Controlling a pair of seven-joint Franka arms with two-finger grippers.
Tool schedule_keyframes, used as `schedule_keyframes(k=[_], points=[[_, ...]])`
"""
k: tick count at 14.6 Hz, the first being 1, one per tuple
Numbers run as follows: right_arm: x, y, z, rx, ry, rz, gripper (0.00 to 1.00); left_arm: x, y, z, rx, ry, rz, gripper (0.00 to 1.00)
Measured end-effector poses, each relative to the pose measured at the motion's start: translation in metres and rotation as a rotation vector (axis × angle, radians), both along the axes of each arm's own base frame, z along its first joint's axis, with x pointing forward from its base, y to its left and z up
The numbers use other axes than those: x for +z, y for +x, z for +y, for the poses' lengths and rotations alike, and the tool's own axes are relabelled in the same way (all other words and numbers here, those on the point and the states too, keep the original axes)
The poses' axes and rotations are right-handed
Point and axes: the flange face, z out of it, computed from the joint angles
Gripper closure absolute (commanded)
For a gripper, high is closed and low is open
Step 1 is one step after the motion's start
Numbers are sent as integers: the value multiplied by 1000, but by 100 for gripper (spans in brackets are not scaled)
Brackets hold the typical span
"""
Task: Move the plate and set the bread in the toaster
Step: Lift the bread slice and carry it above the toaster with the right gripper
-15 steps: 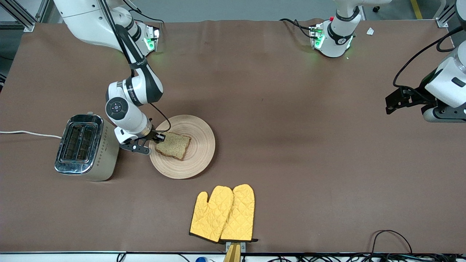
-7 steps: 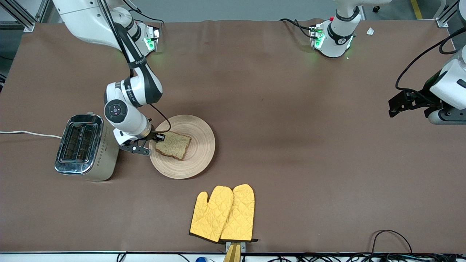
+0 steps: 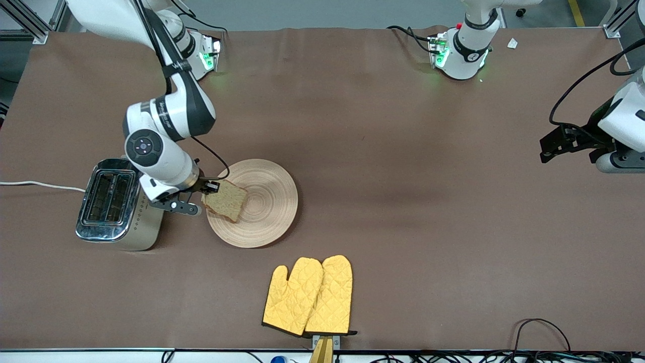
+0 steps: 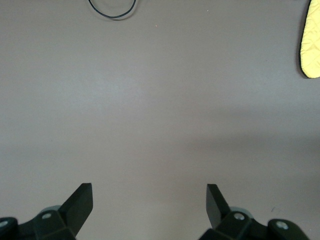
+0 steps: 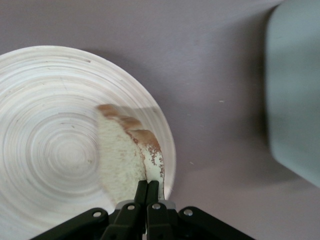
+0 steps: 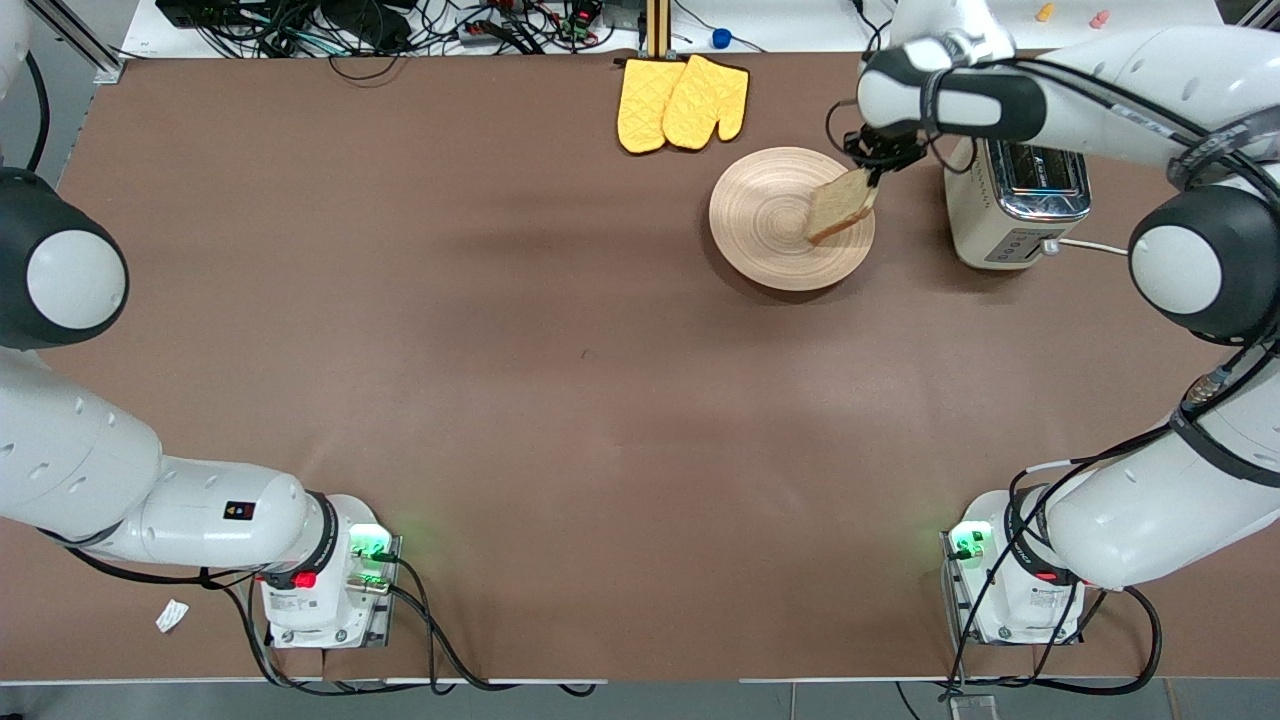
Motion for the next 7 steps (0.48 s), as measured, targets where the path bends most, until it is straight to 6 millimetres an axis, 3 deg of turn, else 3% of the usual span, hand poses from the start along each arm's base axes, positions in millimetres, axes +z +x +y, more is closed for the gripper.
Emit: schedule_keyframes(k=[3, 7], points=[[46, 4, -4, 39, -91, 27, 100, 0, 0, 0, 0, 0, 0, 0], [72, 3, -20, 81, -277, 80, 100, 0, 0, 0, 0, 0, 0, 0]])
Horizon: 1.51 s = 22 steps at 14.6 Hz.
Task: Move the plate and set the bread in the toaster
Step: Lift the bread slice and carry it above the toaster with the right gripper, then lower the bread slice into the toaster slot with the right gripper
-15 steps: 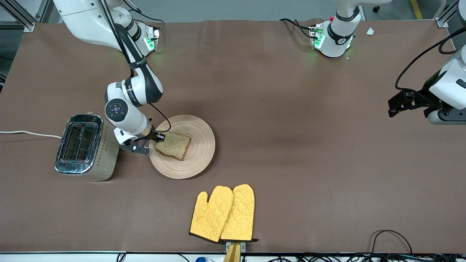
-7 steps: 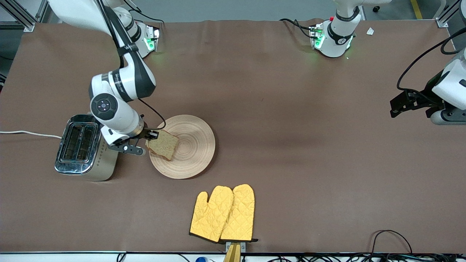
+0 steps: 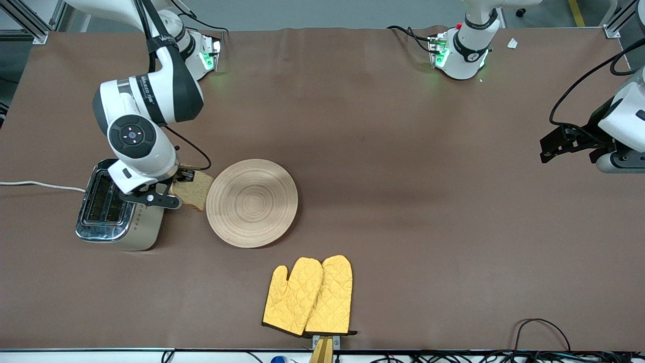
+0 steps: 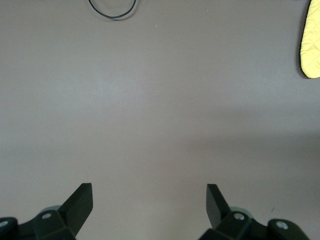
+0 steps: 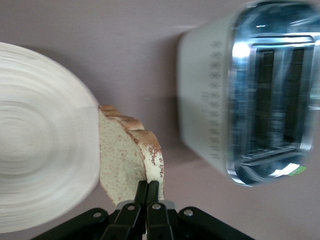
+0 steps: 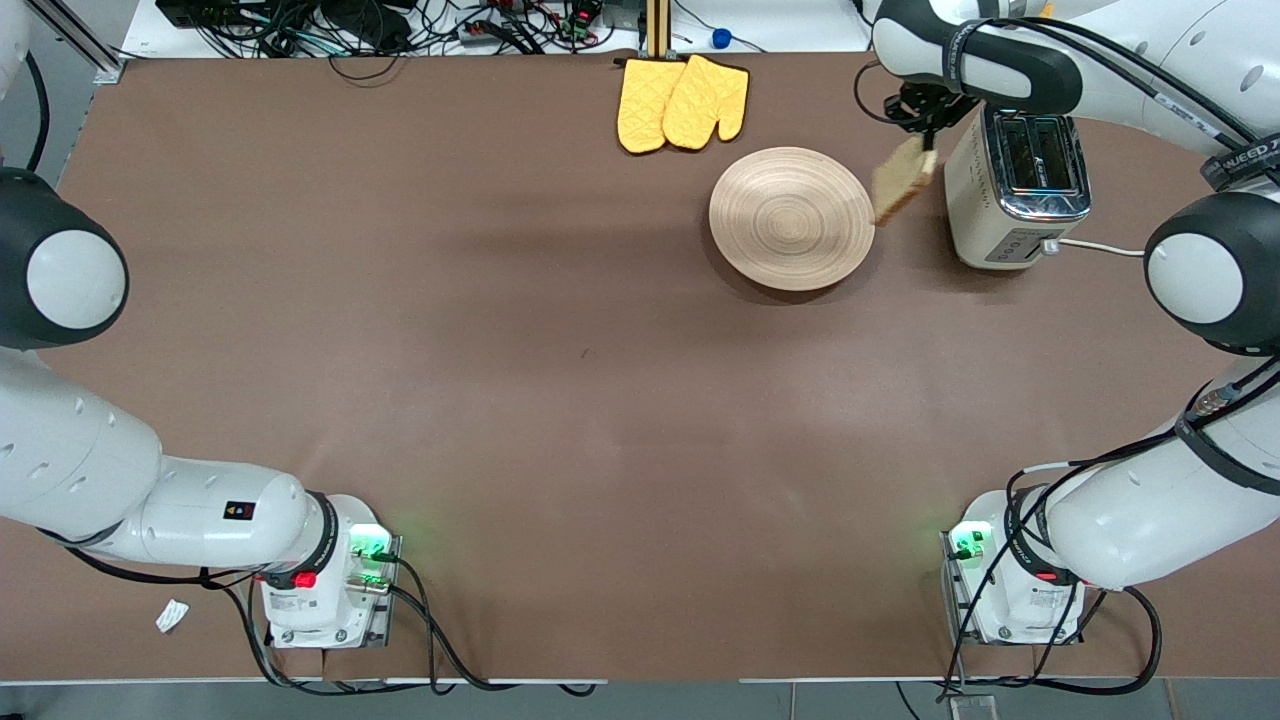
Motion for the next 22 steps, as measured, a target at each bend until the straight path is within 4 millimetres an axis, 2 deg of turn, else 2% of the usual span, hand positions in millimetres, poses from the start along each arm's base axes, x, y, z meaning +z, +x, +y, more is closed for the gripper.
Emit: schedule_keyframes(k=[7, 16, 22], points=[[47, -1, -24, 28, -187, 83, 100, 0, 0, 3, 5, 0, -1, 0], [52, 4, -39, 121, -380, 94, 100, 0, 1, 7, 11, 0, -1, 0], [56, 10, -44, 189, -429, 98, 100, -4, 6, 3, 6, -5, -12, 0]])
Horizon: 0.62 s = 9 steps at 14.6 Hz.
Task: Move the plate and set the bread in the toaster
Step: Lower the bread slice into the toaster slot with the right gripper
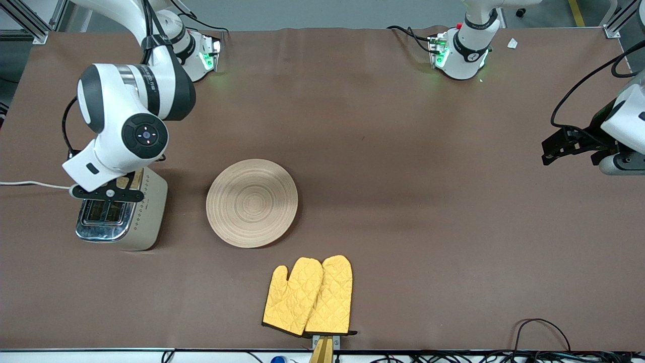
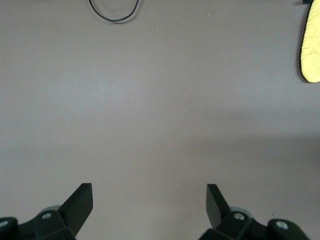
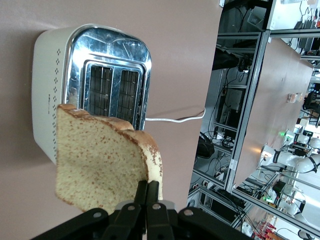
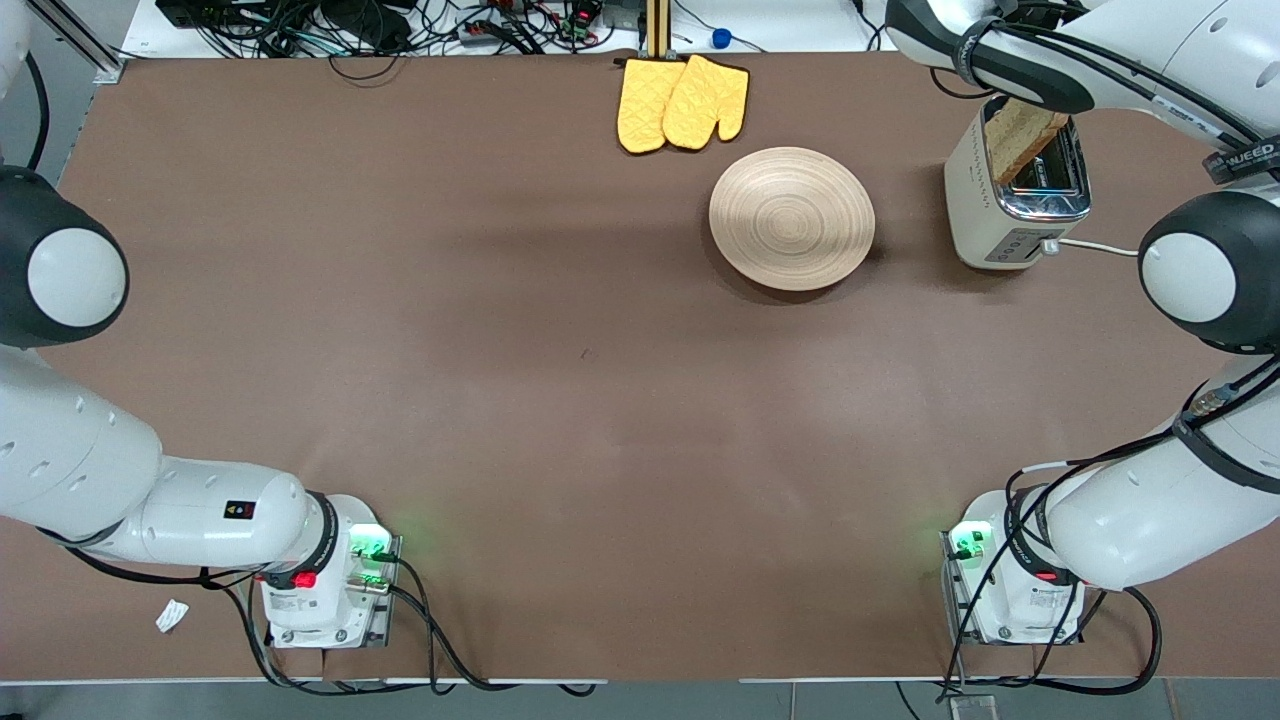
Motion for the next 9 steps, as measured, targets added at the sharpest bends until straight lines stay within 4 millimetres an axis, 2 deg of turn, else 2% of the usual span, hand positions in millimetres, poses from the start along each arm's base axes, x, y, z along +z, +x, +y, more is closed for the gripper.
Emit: schedule_keyframes(k=[4, 9], points=[[-6, 4, -5, 2, -9, 5, 100, -8, 6, 2, 4, -2, 2, 0], [-17, 17, -33, -21, -2, -6, 100, -5, 5, 2, 4, -3, -5, 0]])
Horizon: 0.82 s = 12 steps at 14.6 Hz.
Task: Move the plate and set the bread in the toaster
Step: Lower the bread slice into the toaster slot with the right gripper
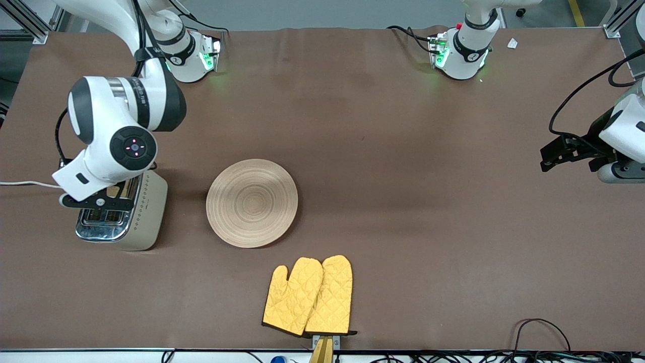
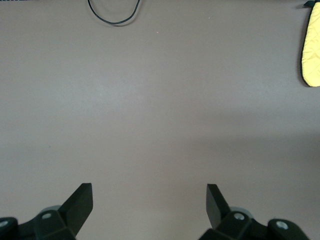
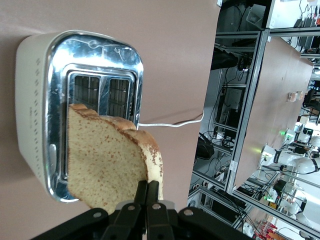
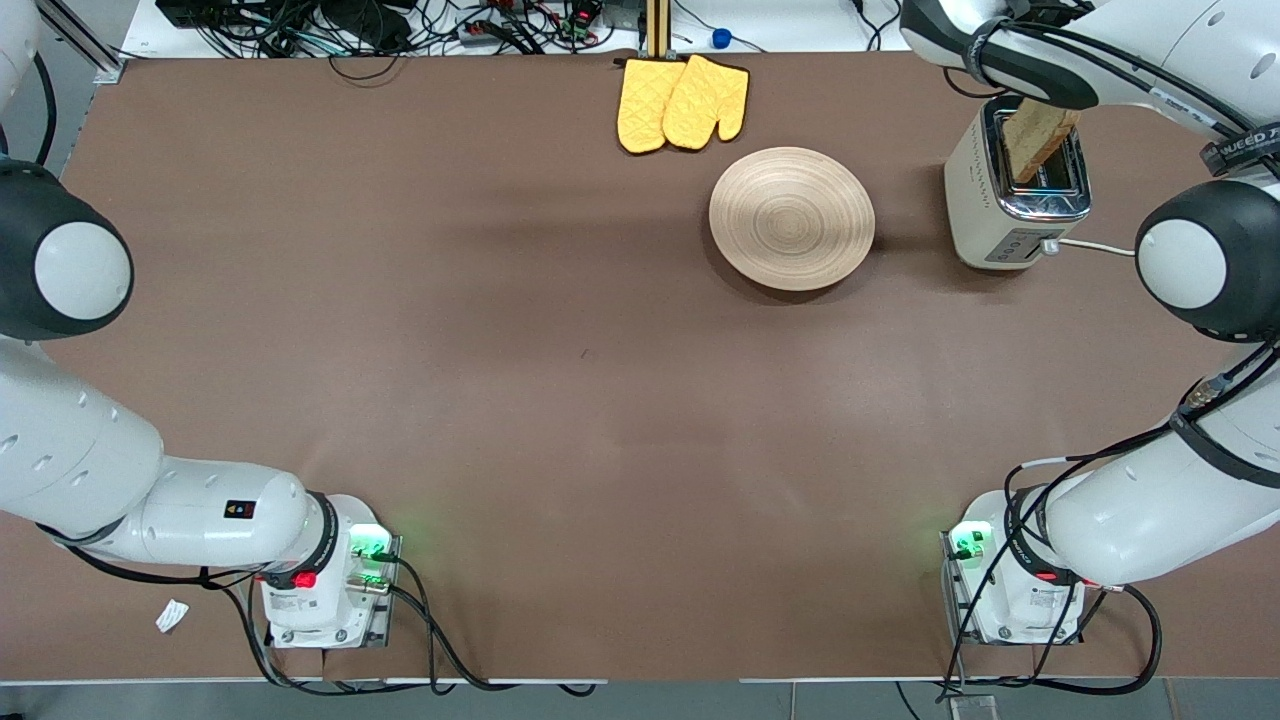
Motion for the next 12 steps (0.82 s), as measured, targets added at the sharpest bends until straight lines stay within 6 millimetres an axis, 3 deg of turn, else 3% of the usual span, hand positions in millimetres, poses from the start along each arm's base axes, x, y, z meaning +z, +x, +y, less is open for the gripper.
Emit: schedule_keyframes(k=[6, 12], points=[[-12, 8, -12, -3, 0, -1, 100, 5, 0, 27, 39, 0, -9, 0], [-23, 12, -18, -4, -3, 6, 100, 6, -1, 23, 33, -1, -10, 0]])
